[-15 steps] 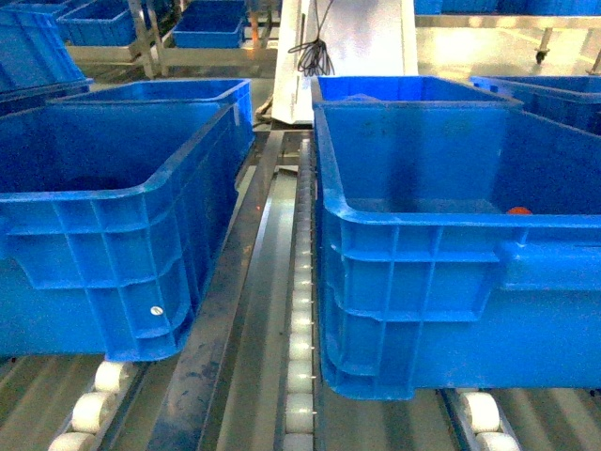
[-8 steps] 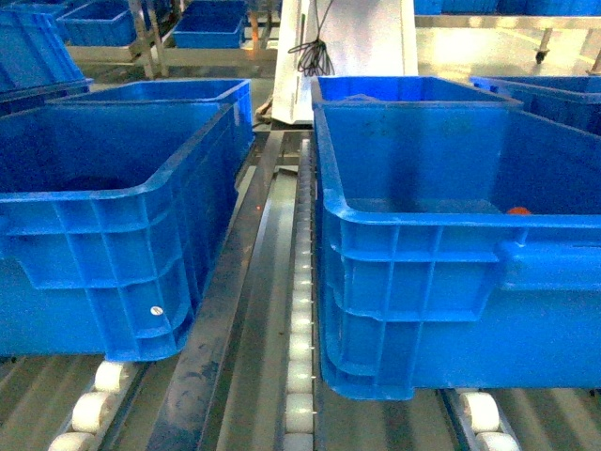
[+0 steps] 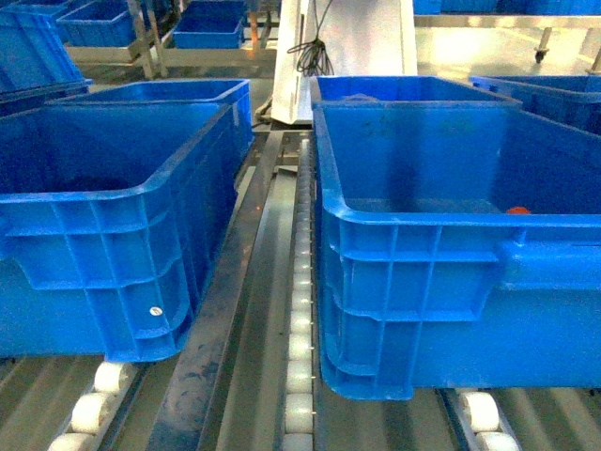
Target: Sort blue parts and orange caps into right shelf containers
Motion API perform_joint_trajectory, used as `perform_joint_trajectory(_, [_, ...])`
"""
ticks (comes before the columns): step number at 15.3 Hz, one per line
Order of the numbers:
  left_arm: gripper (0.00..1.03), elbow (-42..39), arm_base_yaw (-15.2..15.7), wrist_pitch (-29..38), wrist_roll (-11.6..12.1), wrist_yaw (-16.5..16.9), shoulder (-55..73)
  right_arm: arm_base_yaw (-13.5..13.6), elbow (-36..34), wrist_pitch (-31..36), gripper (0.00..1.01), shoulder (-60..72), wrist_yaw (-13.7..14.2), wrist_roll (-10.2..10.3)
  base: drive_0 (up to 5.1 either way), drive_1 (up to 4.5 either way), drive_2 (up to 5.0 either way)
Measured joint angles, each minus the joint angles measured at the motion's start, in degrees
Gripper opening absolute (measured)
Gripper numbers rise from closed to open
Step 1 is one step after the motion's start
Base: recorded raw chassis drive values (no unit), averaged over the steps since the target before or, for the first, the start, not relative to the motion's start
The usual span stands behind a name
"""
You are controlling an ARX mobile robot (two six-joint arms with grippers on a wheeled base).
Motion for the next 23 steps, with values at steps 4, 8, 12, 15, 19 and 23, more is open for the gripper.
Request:
perform_joint_trajectory(4, [0.02,0.0,0.0,-1.9,0.2,-0.3,-3.6,0.0,0.0,-0.1,0.01,0.1,0.0,0.0,0.0,0.0,0.0])
perform_joint_trajectory(8, [0.11,0.0,0.0,-1.7,0.2,-0.2,-3.6,0.0,0.0,-0.3,0.1,0.1,0.0,0.0,0.0,0.0,0.0])
perform_joint_trajectory(12, [0.66,0.0,0.0,-1.7,0.2,-0.2,-3.6,0.0,0.0,-0.3,0.66,0.1,0.0,0.0,0.0,0.0,0.0])
perform_joint_trajectory(15, [1.0,0.0,0.0,-1.7,0.2,-0.2,-3.6,0.0,0.0,-0.3,1.0,0.1,0.0,0.0,0.0,0.0,0.0])
perform_joint_trajectory(19, [0.98,0.0,0.0,-1.7,0.2,-0.2,-3.6,0.0,0.0,-0.3,0.98,0.1,0.0,0.0,0.0,0.0,0.0])
perform_joint_trajectory(23, [0.98,0.0,0.0,-1.7,0.2,-0.2,-3.6,0.0,0.0,-0.3,0.98,0.1,0.0,0.0,0.0,0.0,0.0])
